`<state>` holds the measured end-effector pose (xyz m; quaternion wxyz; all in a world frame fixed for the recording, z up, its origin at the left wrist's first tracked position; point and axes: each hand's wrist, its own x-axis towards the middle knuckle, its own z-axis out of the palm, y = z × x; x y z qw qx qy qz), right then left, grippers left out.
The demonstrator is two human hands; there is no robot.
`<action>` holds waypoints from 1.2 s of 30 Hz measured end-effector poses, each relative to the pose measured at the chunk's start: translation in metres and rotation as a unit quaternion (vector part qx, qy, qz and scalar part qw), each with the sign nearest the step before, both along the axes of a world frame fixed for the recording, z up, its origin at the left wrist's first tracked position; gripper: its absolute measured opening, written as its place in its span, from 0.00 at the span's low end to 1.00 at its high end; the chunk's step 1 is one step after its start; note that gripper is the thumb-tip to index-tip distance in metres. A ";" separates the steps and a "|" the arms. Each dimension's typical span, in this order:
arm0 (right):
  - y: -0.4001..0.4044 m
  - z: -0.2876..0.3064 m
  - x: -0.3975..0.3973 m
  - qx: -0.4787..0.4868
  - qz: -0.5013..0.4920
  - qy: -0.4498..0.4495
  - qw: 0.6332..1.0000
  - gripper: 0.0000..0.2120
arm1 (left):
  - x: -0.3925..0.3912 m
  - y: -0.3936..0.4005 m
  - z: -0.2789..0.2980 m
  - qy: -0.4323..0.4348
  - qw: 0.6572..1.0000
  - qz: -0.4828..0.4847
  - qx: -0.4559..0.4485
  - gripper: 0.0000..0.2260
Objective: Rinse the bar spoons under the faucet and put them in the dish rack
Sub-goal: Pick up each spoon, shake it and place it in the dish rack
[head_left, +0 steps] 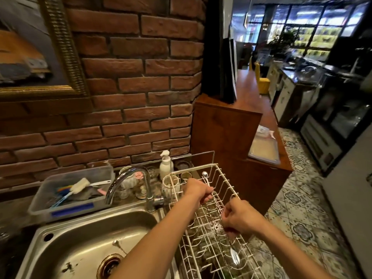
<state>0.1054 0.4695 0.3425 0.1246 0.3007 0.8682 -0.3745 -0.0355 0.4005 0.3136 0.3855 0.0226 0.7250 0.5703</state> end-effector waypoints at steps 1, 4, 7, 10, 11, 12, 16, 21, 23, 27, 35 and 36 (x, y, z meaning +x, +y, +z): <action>0.002 -0.005 -0.001 0.014 0.002 -0.009 1.000 0.04 | 0.000 0.003 -0.003 0.005 1.000 -0.002 -0.012 0.10; 0.009 -0.020 -0.002 0.053 0.010 -0.035 0.998 0.07 | 0.003 0.014 -0.013 0.016 0.999 -0.015 -0.038 0.12; 0.014 -0.034 -0.004 0.102 0.024 -0.060 0.993 0.07 | 0.006 0.023 -0.023 0.025 0.998 -0.015 -0.063 0.12; 0.018 -0.047 -0.005 0.132 0.039 -0.075 0.988 0.10 | 0.008 0.029 -0.031 0.054 0.993 -0.020 -0.106 0.10; 0.019 -0.051 -0.006 0.137 0.041 -0.077 0.987 0.10 | 0.008 0.030 -0.033 0.070 0.989 -0.026 -0.128 0.10; 0.020 -0.054 -0.006 0.144 0.044 -0.076 0.986 0.09 | 0.008 0.031 -0.035 0.086 0.985 -0.032 -0.146 0.11; 0.018 -0.063 -0.003 0.178 0.062 -0.072 0.979 0.08 | 0.009 0.036 -0.040 0.108 0.974 -0.049 -0.191 0.12; 0.015 -0.062 0.001 0.213 0.108 -0.077 0.968 0.06 | 0.007 0.041 -0.046 0.137 0.962 -0.084 -0.223 0.09; 0.014 -0.062 -0.001 0.214 0.114 -0.081 0.967 0.14 | 0.007 0.041 -0.047 0.145 0.957 -0.099 -0.231 0.09; 0.018 -0.064 -0.004 0.194 0.127 -0.101 0.967 0.11 | 0.007 0.043 -0.050 0.161 0.951 -0.117 -0.237 0.11; 0.017 -0.070 -0.005 0.188 0.107 -0.098 0.971 0.09 | 0.006 0.042 -0.052 0.192 0.939 -0.143 -0.245 0.10; 0.016 -0.069 -0.005 0.187 0.103 -0.094 0.972 0.09 | 0.006 0.041 -0.051 0.194 0.940 -0.143 -0.243 0.10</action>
